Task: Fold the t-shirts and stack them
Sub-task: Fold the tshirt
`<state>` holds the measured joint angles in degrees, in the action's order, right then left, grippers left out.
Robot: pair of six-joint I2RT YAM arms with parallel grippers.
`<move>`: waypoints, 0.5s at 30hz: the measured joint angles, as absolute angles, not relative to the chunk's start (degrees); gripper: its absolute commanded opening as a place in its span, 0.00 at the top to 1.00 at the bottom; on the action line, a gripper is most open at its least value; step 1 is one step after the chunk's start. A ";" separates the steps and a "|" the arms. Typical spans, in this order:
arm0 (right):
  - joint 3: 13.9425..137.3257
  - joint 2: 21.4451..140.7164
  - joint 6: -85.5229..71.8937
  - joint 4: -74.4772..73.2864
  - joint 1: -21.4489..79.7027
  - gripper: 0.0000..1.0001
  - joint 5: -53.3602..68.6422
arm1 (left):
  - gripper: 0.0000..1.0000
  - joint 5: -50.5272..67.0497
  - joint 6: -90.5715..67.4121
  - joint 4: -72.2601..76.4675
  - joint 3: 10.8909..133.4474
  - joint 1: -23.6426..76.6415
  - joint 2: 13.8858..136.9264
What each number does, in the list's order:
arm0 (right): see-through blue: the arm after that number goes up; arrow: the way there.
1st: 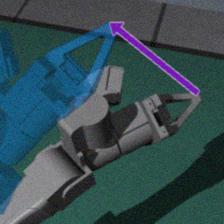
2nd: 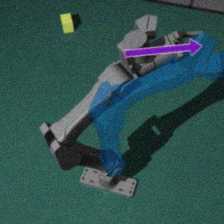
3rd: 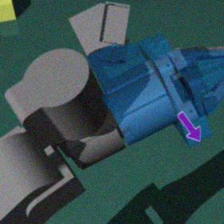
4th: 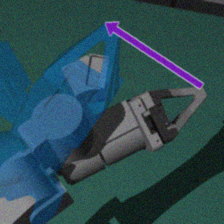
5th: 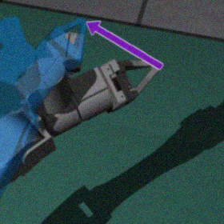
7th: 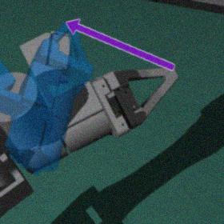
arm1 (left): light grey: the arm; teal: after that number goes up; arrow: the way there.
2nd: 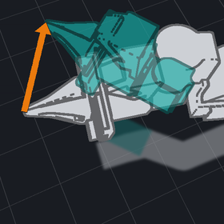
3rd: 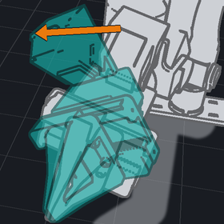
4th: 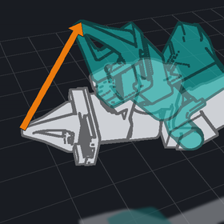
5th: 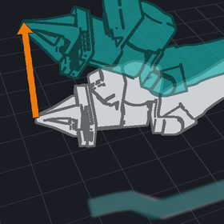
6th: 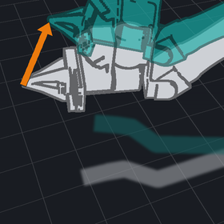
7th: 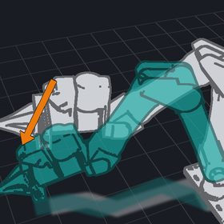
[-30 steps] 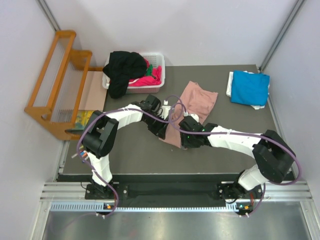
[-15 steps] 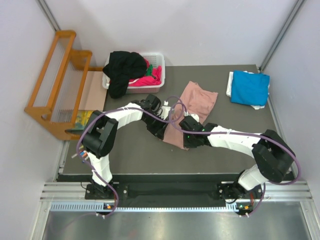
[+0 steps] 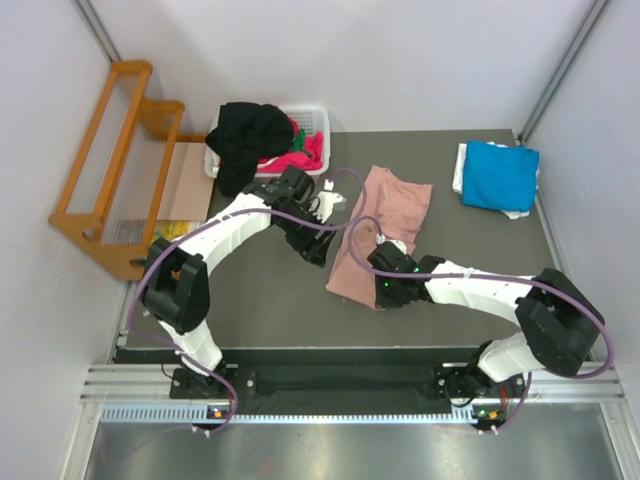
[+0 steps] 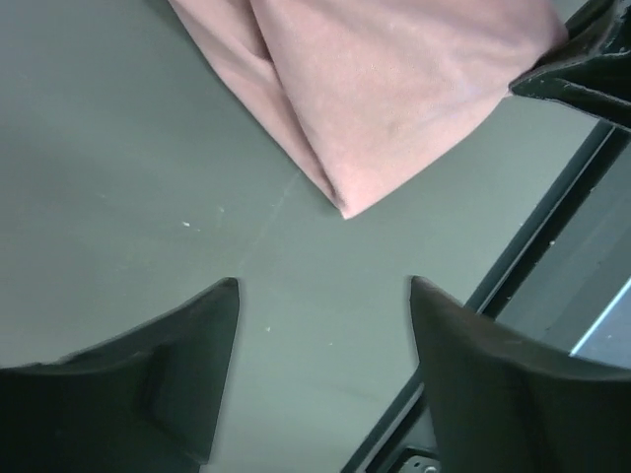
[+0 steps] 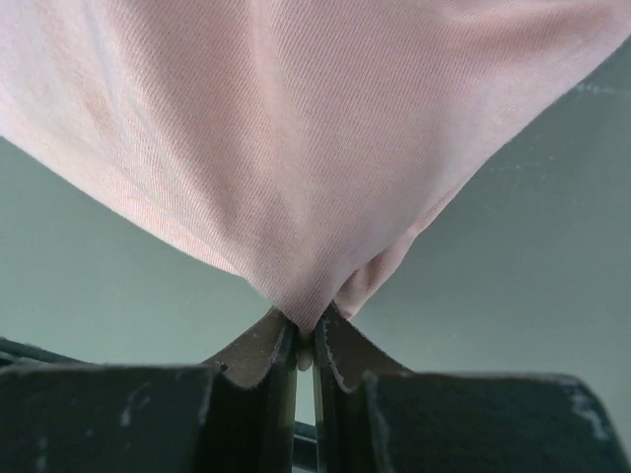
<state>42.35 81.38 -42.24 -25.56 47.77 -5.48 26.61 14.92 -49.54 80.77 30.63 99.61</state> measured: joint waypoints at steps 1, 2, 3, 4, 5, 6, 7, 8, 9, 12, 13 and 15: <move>42.35 81.38 -42.24 -25.56 47.77 0.91 -5.39 | 0.23 26.94 14.90 -49.30 79.96 30.63 99.44; 42.35 81.38 -42.22 -25.54 47.77 0.91 -5.26 | 0.23 27.22 14.74 -48.71 78.17 30.65 99.50; 42.37 81.49 -42.22 -25.54 47.79 0.91 -5.15 | 0.24 27.24 14.68 -48.71 77.65 30.70 99.63; 42.37 81.62 -42.19 -25.52 47.83 0.91 -5.06 | 0.25 27.49 14.68 -48.42 76.23 30.72 99.94; 42.39 81.91 -42.17 -25.47 47.83 0.91 -4.97 | 0.27 27.70 14.59 -47.88 74.59 30.74 100.38; 42.41 82.13 -42.17 -25.45 47.83 0.91 -4.86 | 0.30 27.86 14.46 -47.44 73.17 30.76 100.73; 42.41 82.32 -42.19 -25.36 47.83 0.91 -4.80 | 0.30 28.10 14.06 -46.70 71.29 30.81 101.19; 42.41 82.54 -42.22 -25.30 47.83 0.91 -4.73 | 0.31 28.34 13.50 -46.28 69.84 30.89 101.60; 42.41 82.70 -42.24 -25.23 47.83 0.91 -4.62 | 0.32 28.51 13.26 -45.84 68.77 30.96 101.84; 42.41 83.00 -42.26 -25.02 47.83 0.91 -4.56 | 0.35 29.04 11.51 -43.18 65.82 31.22 101.91; 42.41 83.07 -42.28 -24.95 47.83 0.91 -4.51 | 0.36 29.17 10.72 -42.19 65.39 31.24 101.89; 42.41 83.15 -42.37 -24.86 47.83 0.91 -4.43 | 0.37 29.17 9.26 -39.77 64.86 31.29 101.62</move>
